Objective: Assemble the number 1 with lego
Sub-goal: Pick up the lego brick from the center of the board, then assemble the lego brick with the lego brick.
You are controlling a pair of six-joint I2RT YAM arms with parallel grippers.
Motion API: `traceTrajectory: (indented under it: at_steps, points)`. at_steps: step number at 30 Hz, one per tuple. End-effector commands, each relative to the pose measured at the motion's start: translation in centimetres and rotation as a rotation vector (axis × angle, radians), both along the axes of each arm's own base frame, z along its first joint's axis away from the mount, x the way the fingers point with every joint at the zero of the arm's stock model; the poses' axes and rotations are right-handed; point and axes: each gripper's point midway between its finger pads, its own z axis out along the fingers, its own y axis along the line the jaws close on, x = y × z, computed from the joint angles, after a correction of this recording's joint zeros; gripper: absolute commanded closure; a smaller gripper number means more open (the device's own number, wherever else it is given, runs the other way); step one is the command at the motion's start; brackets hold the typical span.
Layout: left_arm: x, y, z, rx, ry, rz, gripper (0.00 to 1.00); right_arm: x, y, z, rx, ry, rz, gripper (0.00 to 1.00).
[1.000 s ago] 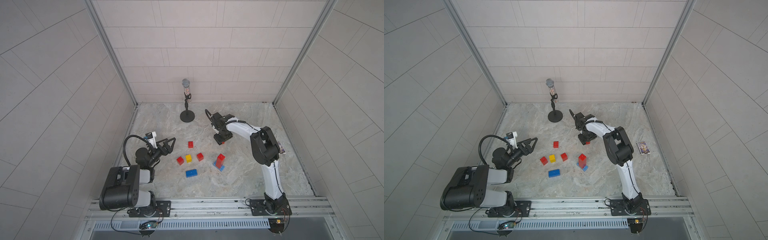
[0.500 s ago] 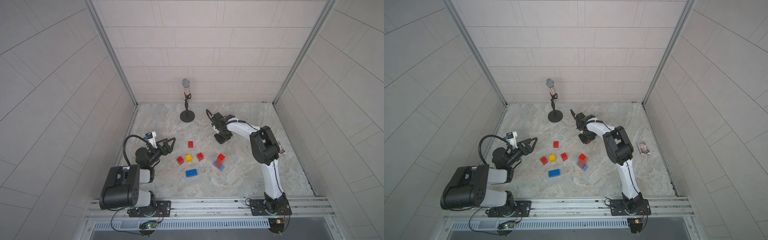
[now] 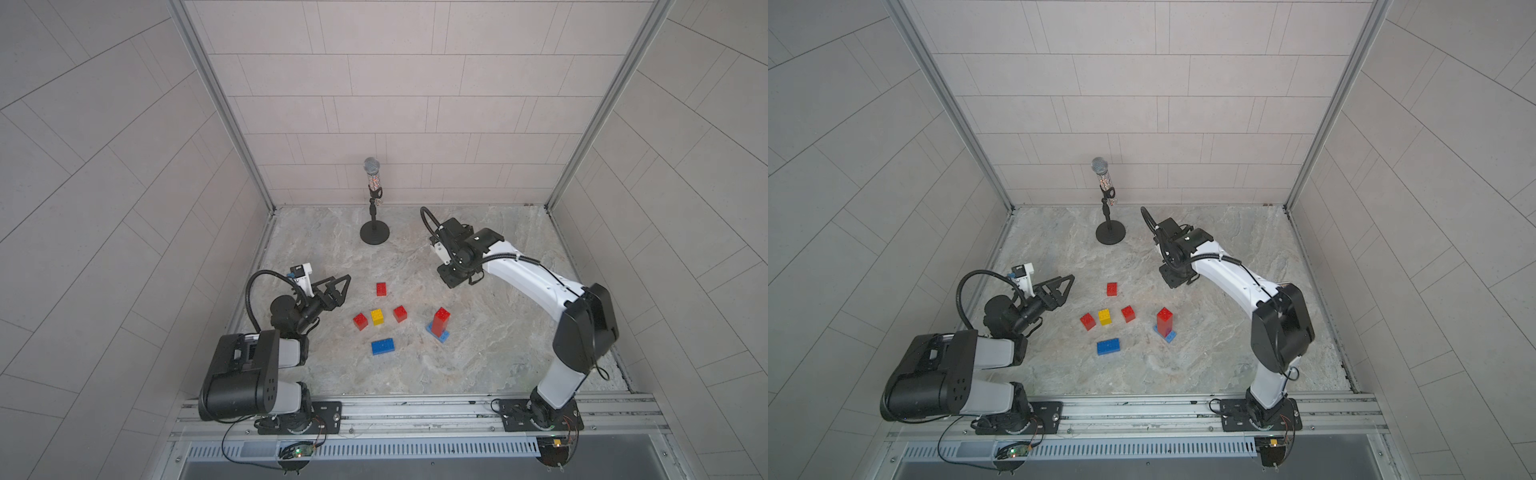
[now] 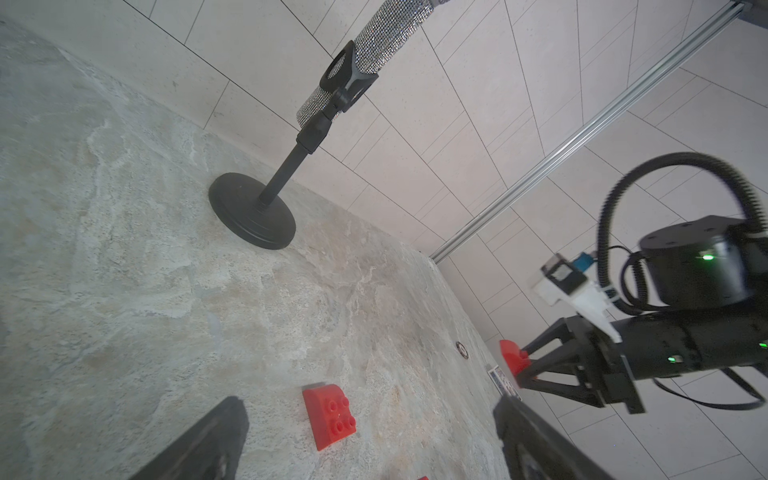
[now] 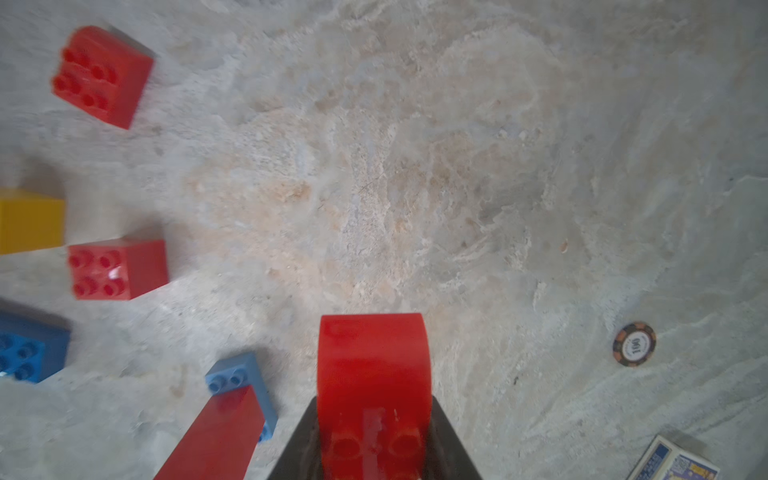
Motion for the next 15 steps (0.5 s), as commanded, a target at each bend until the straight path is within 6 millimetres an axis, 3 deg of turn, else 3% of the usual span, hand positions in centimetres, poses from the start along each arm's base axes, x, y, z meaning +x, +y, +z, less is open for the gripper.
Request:
traceTrajectory:
  at_steps: [1, 8, 15]
  points:
    - [-0.3, 0.1, 1.3, 0.009, -0.061, 0.001, 0.0, -4.1, -1.0, 0.3, -0.044, 0.066, 0.004, 0.88]
    - [-0.4, 0.0, 1.3, 0.009, -0.062, -0.004, 0.0, -9.4, 0.6, 1.9, -0.051, 0.065, 0.055, 0.88]
    - [-0.5, 0.0, 1.4, 0.011, -0.066, -0.003, 0.0, -10.7, 1.5, 1.5, -0.05, 0.095, 0.077, 0.88]
